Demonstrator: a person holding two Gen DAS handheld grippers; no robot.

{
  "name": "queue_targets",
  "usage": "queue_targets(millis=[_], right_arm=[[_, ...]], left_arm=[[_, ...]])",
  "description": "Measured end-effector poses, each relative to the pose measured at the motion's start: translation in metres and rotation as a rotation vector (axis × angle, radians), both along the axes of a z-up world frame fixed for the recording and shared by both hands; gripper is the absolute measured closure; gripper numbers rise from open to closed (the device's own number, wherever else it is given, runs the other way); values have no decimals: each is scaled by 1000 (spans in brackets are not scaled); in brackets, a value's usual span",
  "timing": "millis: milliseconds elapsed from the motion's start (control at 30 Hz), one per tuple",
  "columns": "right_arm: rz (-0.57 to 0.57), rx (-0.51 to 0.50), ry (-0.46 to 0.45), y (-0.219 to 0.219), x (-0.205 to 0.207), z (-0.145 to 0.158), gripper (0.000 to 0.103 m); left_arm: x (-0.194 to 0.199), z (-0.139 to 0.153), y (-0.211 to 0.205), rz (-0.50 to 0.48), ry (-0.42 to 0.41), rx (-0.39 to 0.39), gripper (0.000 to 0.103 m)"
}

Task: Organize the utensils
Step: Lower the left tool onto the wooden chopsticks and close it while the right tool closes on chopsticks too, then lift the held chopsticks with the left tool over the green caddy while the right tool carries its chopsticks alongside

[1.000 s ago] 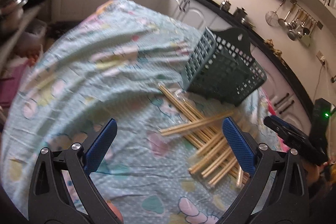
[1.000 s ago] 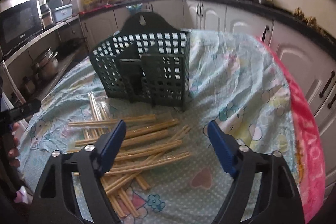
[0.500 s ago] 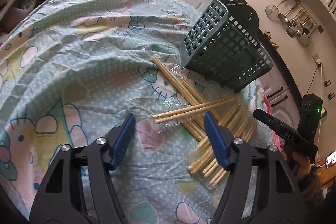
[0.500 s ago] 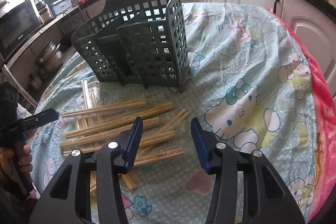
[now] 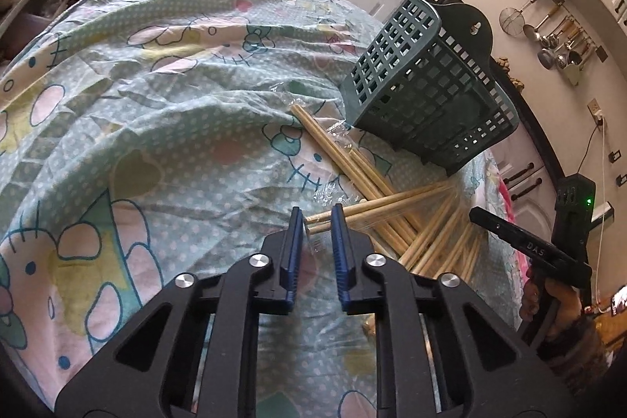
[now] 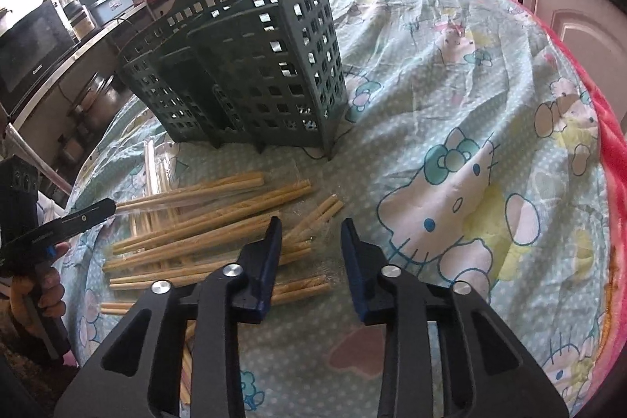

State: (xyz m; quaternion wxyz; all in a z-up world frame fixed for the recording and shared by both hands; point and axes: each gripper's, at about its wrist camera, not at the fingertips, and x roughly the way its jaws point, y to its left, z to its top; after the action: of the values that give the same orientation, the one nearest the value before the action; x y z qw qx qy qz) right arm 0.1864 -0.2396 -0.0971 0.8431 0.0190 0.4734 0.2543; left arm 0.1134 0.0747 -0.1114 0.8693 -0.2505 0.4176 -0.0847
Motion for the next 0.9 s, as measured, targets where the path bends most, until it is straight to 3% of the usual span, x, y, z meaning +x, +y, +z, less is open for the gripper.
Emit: queue_targets(millis=[100, 900], right_arm=[[8, 11, -6, 0, 0, 2, 98], [119, 42, -302, 34, -37, 116, 100]], left_arm=[[0, 5, 2, -5, -16, 4, 95], [-2, 113, -23, -100, -265, 104, 100]])
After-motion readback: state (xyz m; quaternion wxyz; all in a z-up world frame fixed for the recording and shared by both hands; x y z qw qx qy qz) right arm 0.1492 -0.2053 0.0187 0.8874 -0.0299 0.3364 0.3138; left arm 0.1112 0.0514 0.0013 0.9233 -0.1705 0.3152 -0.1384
